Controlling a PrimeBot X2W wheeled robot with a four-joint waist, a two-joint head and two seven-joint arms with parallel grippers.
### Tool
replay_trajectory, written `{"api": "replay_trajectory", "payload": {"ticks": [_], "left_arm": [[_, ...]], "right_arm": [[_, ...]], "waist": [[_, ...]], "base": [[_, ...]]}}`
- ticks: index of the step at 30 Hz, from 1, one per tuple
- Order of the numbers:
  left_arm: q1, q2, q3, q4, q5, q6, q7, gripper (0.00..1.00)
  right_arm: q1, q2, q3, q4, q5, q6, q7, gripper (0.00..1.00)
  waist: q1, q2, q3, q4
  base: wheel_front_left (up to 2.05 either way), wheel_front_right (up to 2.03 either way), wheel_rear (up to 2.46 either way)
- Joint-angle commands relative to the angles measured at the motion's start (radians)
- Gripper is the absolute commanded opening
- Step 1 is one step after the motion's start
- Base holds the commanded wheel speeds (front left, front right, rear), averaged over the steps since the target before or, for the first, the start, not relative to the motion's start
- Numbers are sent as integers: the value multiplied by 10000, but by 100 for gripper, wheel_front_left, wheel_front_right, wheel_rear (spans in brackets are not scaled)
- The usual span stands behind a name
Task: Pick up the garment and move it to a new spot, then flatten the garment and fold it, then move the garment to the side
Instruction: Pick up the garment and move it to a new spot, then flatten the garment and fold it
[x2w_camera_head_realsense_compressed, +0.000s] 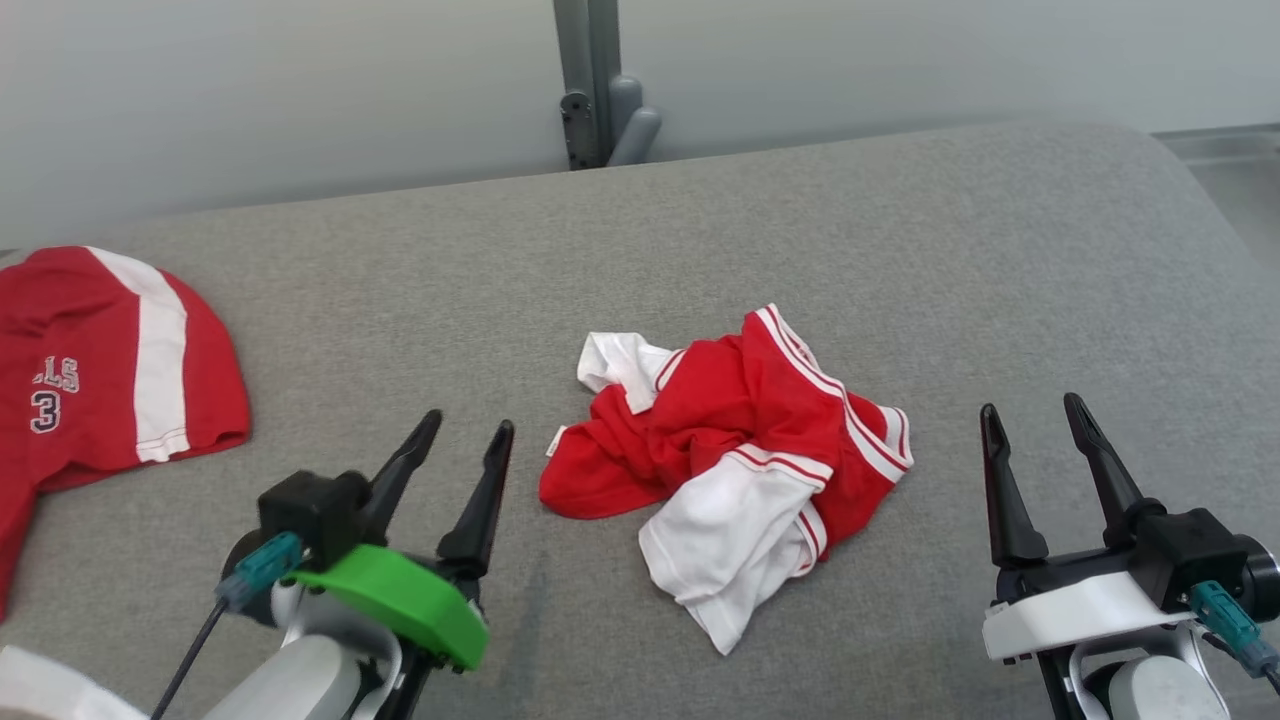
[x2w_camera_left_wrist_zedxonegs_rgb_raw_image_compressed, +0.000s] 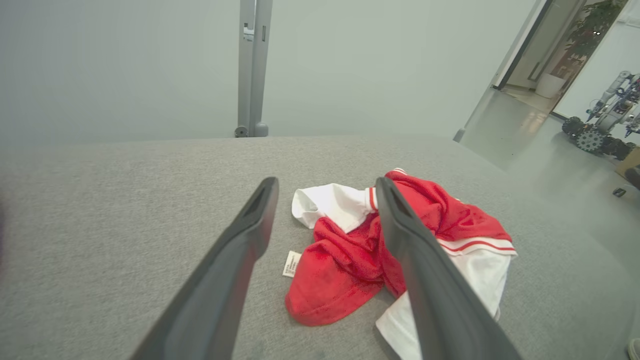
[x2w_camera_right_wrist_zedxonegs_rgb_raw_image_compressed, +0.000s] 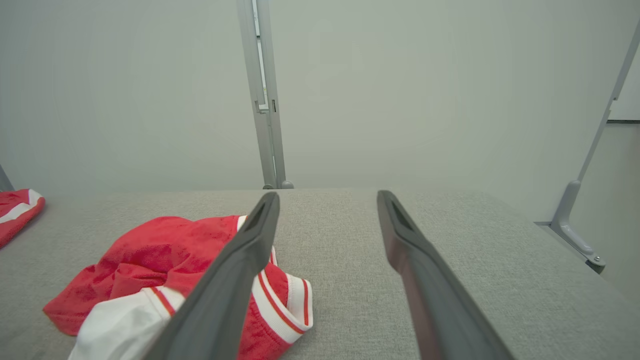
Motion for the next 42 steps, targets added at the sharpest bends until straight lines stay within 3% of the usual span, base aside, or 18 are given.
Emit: {"api": "replay_trajectory", "payload": {"ticks": [1, 5, 12, 13, 22, 28, 37, 42], "left_arm": [[557, 397, 278, -207, 183, 155, -140, 100], [1638, 737, 1136, -20, 901, 223, -206, 100], [3903, -90, 3894, 347, 2462, -663, -202, 100], [3903, -90, 3894, 347, 2462, -663, -202, 100], [5539, -1532, 6481, 555, 3940, -2345, -205, 100], [5520, -1984, 7080, 758, 4668, -2845, -206, 100], [5193, -2317, 7289, 826, 5025, -3008, -206, 100], [4545, -2525, 5858, 501, 5043, -3015, -202, 100]], "right_arm": [[181, -23, 17, -196, -219, -3, -32, 100], [419, -114, -65, -343, -509, -3, -32, 100], [812, -238, -376, -136, -807, -3, -32, 100], [812, -238, -376, -136, -807, -3, -32, 100], [1320, -128, -916, 278, -999, -3, -32, 100], [1207, -97, -894, 354, -1055, -3, -32, 100], [1070, -56, -844, 322, -1045, -3, -32, 100], [880, -38, -768, 307, -974, -3, -32, 100]], "waist": [[0, 0, -589, 853], [0, 0, -772, 1275], [0, 0, -944, 1602], [0, 0, -944, 1602], [0, 0, -1132, 1625], [0, 0, -1057, 1513], [0, 0, -886, 1344], [0, 0, -710, 1058]], "base": [[0, 0, 0], [0, 0, 0], [0, 0, 0], [0, 0, 0], [0, 0, 0], [0, 0, 0], [0, 0, 0], [0, 0, 0]]}}
